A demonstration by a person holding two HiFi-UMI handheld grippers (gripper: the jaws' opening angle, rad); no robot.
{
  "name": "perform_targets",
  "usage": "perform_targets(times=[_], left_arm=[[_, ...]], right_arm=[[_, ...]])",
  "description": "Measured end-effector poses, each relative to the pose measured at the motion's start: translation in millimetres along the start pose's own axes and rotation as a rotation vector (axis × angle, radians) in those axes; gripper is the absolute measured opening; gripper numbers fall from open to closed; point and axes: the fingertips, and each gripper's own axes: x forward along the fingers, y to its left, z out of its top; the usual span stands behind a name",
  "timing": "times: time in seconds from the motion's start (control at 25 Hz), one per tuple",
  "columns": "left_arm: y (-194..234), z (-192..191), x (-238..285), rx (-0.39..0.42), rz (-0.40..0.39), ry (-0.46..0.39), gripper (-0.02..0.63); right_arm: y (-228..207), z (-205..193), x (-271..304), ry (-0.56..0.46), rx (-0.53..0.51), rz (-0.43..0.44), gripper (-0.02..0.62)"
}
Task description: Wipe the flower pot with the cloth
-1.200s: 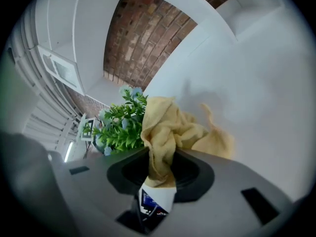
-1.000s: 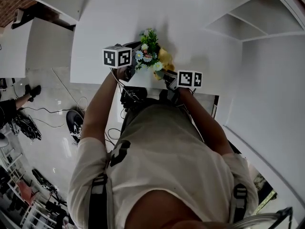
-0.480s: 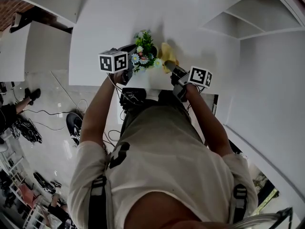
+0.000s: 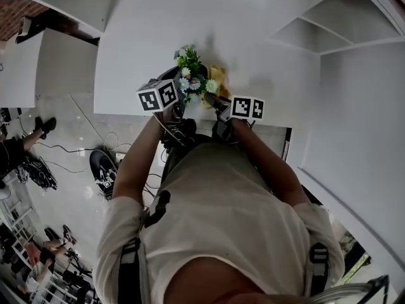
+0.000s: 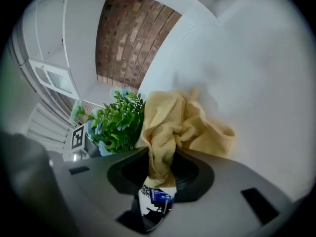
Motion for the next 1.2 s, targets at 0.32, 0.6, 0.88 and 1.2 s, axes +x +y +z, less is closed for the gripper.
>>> perform_targets(times=[0.32,0.6,0.88,1.2], left_arm=[[-0.6,-0.7,4.0,0.009,-0.005,0.012,0.025],[-4.2,13.7,-15.0,0.218,-0.266,0.206,0.206],[-5.7,9.3,18.1,0.326,-0.291,0.285,0.196],[-0.6,-4.4,14.9,0.089,-0.241,0.177,0.077]], right_arm=[[5.2,-25.8,0.9,0.076,0.035,0.059,0.123],[2.8,21.3,-19.9,-0.072,0.069,0.057,0.123],[4.9,6.5,-7.0,-0.001,0.026,0.043,0.123],[5.5,-10.4,0.1,0.036,0.049,0.060,0.124]])
